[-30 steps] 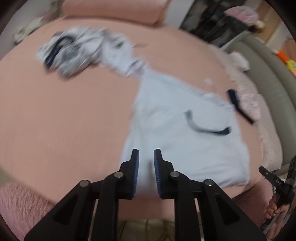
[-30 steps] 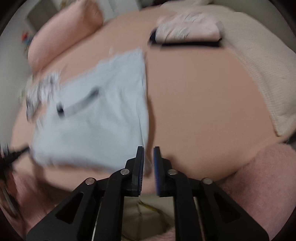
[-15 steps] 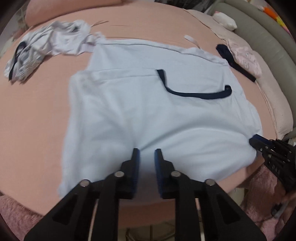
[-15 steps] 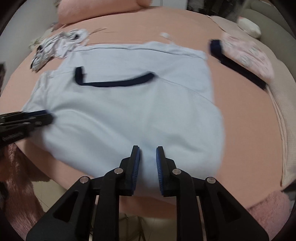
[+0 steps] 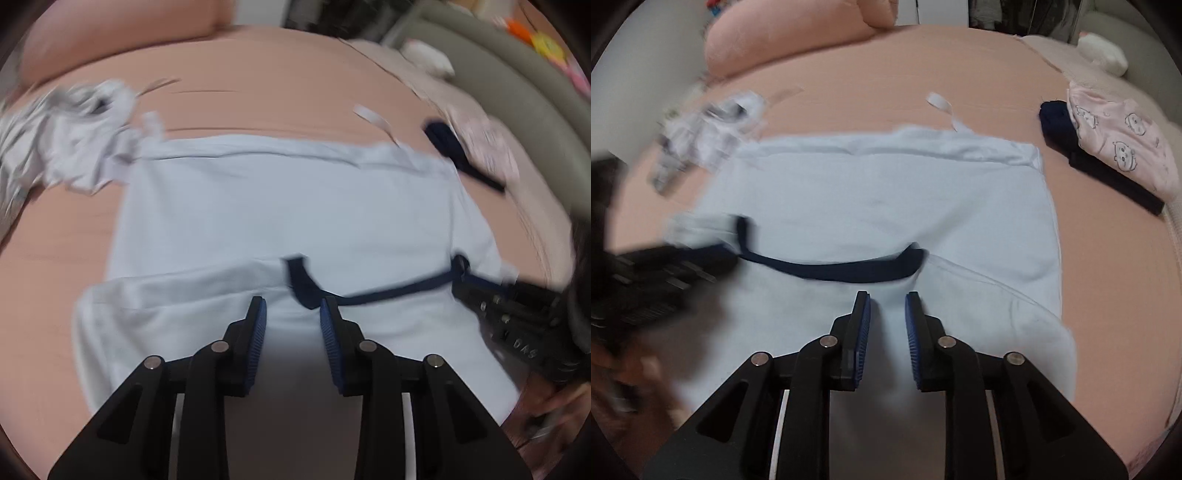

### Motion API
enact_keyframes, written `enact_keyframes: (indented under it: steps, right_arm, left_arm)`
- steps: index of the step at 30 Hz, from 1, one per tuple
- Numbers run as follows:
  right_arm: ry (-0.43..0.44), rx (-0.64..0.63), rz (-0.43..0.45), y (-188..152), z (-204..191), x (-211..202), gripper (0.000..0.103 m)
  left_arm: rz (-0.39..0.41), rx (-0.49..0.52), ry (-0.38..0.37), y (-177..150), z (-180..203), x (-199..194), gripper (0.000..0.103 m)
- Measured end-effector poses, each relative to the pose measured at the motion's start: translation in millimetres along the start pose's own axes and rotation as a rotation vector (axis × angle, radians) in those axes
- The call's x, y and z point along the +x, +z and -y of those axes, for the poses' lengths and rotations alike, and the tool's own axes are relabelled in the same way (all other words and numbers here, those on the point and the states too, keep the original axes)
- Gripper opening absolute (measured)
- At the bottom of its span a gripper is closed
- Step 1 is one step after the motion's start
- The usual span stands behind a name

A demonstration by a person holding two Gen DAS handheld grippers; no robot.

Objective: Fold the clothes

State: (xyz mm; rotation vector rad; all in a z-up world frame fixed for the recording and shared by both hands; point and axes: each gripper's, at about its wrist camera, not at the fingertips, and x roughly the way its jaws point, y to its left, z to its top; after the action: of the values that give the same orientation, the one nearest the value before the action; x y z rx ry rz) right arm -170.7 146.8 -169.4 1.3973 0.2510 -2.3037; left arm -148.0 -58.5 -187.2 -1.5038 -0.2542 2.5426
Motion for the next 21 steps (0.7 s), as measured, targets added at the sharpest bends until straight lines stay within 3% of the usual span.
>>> enact_keyframes:
  steps: [2,4,7,10,13,16,19,21]
  right_arm:
    - [0.014,0.047,0.048,-3.4,19.0,-5.1,0.013]
    - [-0.048,0.094,0.063,-2.4,40.0,-11.4,0.010]
    - [-0.010,0.192,0.062,3.5,64.1,-21.1,0.013]
    - [-0.004,0.137,0.063,7.4,52.0,-31.2,0.014]
    - [-0.132,0.063,0.004,0.7,47.0,-19.7,0.014]
    - [-0.078,0.201,0.002,-7.4,80.0,-23.6,0.010]
    - [-0.064,0.238,0.049,-13.4,85.6,-58.0,0.013]
    - [-0.042,0.267,0.058,-26.0,89.6,-80.1,0.014]
  left_arm:
    - [0.018,-0.061,0.011,3.1,-21.2,-4.8,0.025]
    - [0.020,-0.110,-0.036,3.6,-32.5,-9.5,0.025]
    - [0.049,-0.049,-0.037,0.5,-13.1,-19.8,0.026]
    - [0.030,0.047,-0.054,-3.2,19.1,-15.3,0.032]
    - [-0.022,0.058,0.088,-4.2,17.3,4.8,0.032]
    - [-0.004,-0.048,0.035,2.5,1.6,-8.9,0.033]
    - [0.030,-0.043,-0.017,-8.1,14.1,-38.2,0.034]
    - [0.010,-0.008,-0.082,-28.9,33.1,-46.9,0.036]
